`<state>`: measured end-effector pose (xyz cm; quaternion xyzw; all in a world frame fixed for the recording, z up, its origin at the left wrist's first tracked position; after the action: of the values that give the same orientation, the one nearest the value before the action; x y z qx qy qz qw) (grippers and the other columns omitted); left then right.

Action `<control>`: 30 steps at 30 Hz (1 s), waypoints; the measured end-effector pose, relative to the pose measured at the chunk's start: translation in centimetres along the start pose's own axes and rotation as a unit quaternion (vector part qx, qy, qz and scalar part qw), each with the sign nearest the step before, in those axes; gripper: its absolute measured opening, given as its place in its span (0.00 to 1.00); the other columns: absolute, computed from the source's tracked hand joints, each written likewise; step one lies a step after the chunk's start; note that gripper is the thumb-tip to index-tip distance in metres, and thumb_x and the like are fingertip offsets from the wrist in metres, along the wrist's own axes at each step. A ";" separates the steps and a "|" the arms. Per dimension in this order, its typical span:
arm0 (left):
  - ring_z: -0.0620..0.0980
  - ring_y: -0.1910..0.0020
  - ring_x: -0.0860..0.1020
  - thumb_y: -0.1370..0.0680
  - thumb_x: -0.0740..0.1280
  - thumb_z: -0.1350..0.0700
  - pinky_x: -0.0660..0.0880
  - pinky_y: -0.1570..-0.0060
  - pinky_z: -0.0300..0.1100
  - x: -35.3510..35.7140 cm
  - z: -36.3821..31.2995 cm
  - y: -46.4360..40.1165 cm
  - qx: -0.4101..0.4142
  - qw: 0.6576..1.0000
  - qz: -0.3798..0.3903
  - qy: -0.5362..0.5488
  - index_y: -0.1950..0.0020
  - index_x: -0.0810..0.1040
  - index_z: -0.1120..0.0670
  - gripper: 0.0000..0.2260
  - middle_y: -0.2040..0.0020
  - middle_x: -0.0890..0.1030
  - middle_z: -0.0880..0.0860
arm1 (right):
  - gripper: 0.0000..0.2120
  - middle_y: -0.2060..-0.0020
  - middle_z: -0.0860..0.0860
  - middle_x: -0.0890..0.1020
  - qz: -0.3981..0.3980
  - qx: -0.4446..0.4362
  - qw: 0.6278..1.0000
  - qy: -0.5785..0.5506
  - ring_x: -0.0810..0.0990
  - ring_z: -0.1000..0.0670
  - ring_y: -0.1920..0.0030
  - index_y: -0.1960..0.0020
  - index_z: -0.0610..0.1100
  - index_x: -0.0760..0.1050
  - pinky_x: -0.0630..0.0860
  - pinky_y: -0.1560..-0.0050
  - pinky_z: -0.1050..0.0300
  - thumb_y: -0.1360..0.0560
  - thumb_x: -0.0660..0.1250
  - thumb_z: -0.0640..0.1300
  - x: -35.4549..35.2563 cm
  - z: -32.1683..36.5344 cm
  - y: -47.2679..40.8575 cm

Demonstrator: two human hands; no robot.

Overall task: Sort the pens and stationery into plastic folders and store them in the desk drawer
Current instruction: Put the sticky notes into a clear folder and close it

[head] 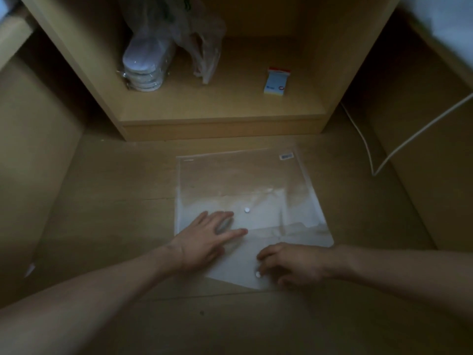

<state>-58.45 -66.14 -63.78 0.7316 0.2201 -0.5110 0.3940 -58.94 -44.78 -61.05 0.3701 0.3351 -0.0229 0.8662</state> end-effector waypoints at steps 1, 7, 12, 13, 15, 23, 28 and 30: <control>0.57 0.25 0.53 0.20 0.58 0.50 0.49 0.27 0.57 0.1 -0.4 -0.1 0.040 0.999 -0.012 0.004 0.25 0.56 0.40 0.24 0.23 0.53 0.58 | 0.22 0.27 0.46 0.62 -0.005 -0.006 1.000 -0.005 0.60 0.48 0.28 0.30 0.45 0.69 0.54 0.33 0.66 0.24 0.62 0.36 -0.1 0.0 0.0; 0.57 0.24 0.43 0.19 0.56 0.46 0.40 0.28 0.57 0.8 -2.6 -1.0 0.035 0.998 0.037 -0.033 0.24 0.56 0.44 0.24 0.22 0.46 0.55 | 0.20 0.28 0.48 0.65 -0.012 -0.016 1.000 -0.016 0.64 0.49 0.29 0.34 0.46 0.74 0.57 0.32 0.63 0.24 0.61 0.34 -0.6 -0.6 -0.2; 0.60 0.24 0.40 0.17 0.51 0.50 0.35 0.30 0.55 0.5 -1.7 -1.5 -0.029 0.993 0.043 -0.105 0.23 0.48 0.40 0.23 0.23 0.42 0.59 | 0.19 0.29 0.47 0.67 -0.001 -0.018 1.000 -0.018 0.66 0.49 0.30 0.35 0.44 0.75 0.60 0.33 0.63 0.25 0.62 0.33 -0.6 -0.7 -0.3; 0.60 0.24 0.40 0.17 0.50 0.51 0.35 0.29 0.55 0.5 -1.4 -1.6 -0.032 0.991 0.044 -0.125 0.23 0.47 0.40 0.23 0.23 0.42 0.59 | 0.20 0.29 0.46 0.67 0.000 -0.018 1.000 -0.018 0.66 0.49 0.30 0.36 0.44 0.75 0.60 0.33 0.63 0.25 0.62 0.33 -0.6 -0.7 -0.2; 0.61 0.25 0.41 0.17 0.50 0.50 0.36 0.29 0.57 0.3 -0.9 -1.8 -0.025 0.987 0.036 -0.153 0.24 0.45 0.39 0.23 0.23 0.43 0.60 | 0.20 0.29 0.47 0.67 -0.002 -0.015 1.000 -0.018 0.66 0.49 0.30 0.36 0.44 0.76 0.59 0.34 0.63 0.26 0.62 0.32 -0.5 -0.7 -0.2; 0.65 0.36 0.72 0.25 0.62 0.56 0.69 0.40 0.61 -2.4 -0.7 -2.5 0.010 0.979 -0.064 -0.194 0.36 0.69 0.47 0.17 0.35 0.72 0.64 | 0.19 0.29 0.46 0.65 -0.003 -0.013 1.000 -0.019 0.66 0.48 0.30 0.35 0.43 0.75 0.60 0.34 0.63 0.25 0.62 0.33 -0.3 -0.8 -0.2; 0.55 0.67 0.78 0.32 0.53 0.59 0.70 0.74 0.41 -3.9 -0.7 -3.3 0.020 0.980 -0.142 -0.135 0.47 0.66 0.49 0.15 0.56 0.79 0.58 | 0.22 0.31 0.45 0.67 -0.036 -0.003 0.999 -0.008 0.66 0.47 0.31 0.32 0.43 0.71 0.58 0.34 0.62 0.25 0.63 0.35 0.1 -0.5 -0.1; 0.55 0.67 0.78 0.30 0.54 0.58 0.65 0.78 0.39 -5.1 -1.1 -3.6 0.003 0.982 -0.152 -0.110 0.45 0.66 0.49 0.14 0.54 0.77 0.56 | 0.25 0.32 0.47 0.68 -0.061 0.021 0.998 0.002 0.66 0.46 0.32 0.29 0.45 0.65 0.63 0.33 0.54 0.25 0.65 0.39 0.8 -0.5 -0.2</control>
<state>-62.42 -62.71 -60.14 0.6299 0.2826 -0.6432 0.3312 -58.62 -44.44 -61.88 0.3674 0.3584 -0.0824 0.8543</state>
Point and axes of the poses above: each hand's wrist, its own y-axis away from the middle knuckle, its own x-axis out of the palm, z = x × y, the point moved 2 cm from there along -y, towards the middle knuckle
